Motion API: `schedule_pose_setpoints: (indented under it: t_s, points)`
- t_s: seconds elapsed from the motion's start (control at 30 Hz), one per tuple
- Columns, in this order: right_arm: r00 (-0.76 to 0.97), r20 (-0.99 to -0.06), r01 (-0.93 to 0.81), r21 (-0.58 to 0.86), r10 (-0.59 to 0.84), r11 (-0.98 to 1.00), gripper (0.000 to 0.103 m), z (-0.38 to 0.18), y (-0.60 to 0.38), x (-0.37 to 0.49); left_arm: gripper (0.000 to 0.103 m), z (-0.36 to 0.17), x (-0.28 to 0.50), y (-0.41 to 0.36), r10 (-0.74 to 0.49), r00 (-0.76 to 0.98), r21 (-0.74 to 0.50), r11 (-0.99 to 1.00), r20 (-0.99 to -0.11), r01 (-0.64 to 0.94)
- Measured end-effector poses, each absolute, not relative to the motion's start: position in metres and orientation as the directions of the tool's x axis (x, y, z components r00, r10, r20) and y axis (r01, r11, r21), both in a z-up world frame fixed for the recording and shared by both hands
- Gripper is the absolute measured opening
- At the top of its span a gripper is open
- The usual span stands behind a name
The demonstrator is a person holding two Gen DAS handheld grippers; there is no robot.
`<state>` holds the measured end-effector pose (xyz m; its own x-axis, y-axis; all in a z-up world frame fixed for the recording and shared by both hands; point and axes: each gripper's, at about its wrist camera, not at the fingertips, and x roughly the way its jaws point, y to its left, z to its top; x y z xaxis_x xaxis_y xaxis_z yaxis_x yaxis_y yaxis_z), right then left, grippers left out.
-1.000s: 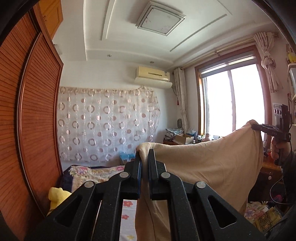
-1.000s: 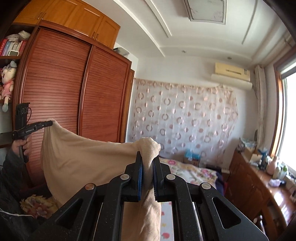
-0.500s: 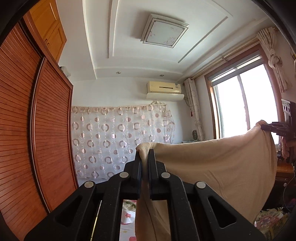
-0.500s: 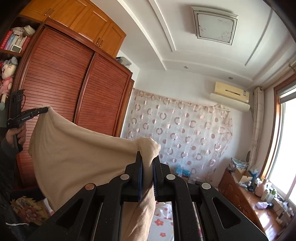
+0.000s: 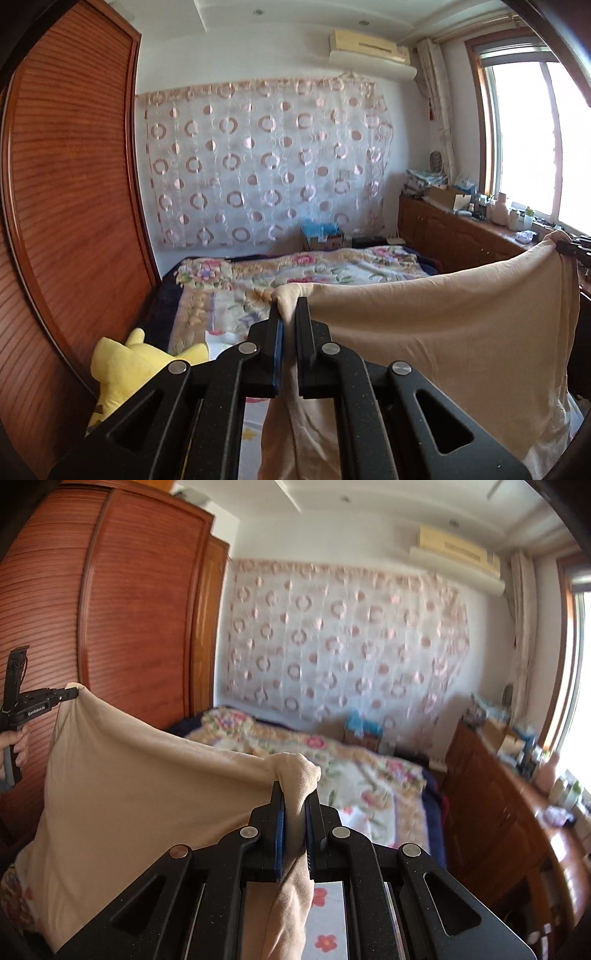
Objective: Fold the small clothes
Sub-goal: 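Lift the shirt high with both grippers holding the hem, then lower the shirt onto the bed with both grippers, folding it over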
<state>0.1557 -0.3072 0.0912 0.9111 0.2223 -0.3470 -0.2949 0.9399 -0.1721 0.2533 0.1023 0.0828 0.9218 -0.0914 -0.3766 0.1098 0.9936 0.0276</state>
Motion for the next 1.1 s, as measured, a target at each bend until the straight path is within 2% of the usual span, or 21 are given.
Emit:
schedule_pose_setpoints:
  t_s: [0.07, 0.23, 0.5, 0.83, 0.9, 0.93, 1.03, 1.1]
  points:
    - [0.894, -0.397, -0.29, -0.155, 0.209, 0.944, 0.009, 0.066, -0.305, 0.198, 0.006, 0.057, 0.283, 0.097, -0.076, 0.894, 0.039, 0.994, -0.441, 0.104]
    - [0.841, -0.509, -0.288, -0.128, 0.187, 0.949, 0.009, 0.022, -0.297, 0.287, 0.006, 0.007, 0.339, 0.091, -0.067, 0.841, 0.044, 0.993, -0.537, 0.107]
    - [0.784, -0.602, -0.268, -0.104, 0.154, 0.958, 0.009, 0.022, -0.288, 0.401, 0.006, -0.035, 0.388, 0.086, -0.065, 0.786, 0.055, 0.991, -0.615, 0.125]
    - [0.718, -0.685, -0.256, -0.094, 0.124, 0.962, 0.009, 0.003, -0.273, 0.445, 0.007, -0.063, 0.429, 0.083, -0.069, 0.719, 0.06, 0.987, -0.692, 0.152]
    - [0.704, -0.698, -0.248, -0.073, 0.128, 0.966, 0.009, 0.001, -0.272, 0.448, 0.01, -0.066, 0.43, 0.084, -0.078, 0.706, 0.057, 0.984, -0.704, 0.166]
    - [0.7, -0.703, -0.245, -0.067, 0.129, 0.967, 0.014, -0.002, -0.274, 0.446, 0.014, -0.066, 0.427, 0.085, -0.08, 0.707, 0.057, 0.984, -0.702, 0.168]
    - [0.694, -0.71, -0.232, -0.059, 0.123, 0.971, 0.019, -0.007, -0.277, 0.446, 0.025, -0.063, 0.418, 0.091, -0.091, 0.704, 0.042, 0.985, -0.705, 0.17]
    - [0.695, -0.707, -0.224, -0.042, 0.13, 0.974, 0.021, -0.001, -0.28, 0.44, 0.025, -0.06, 0.407, 0.095, -0.114, 0.697, 0.023, 0.983, -0.708, 0.184]
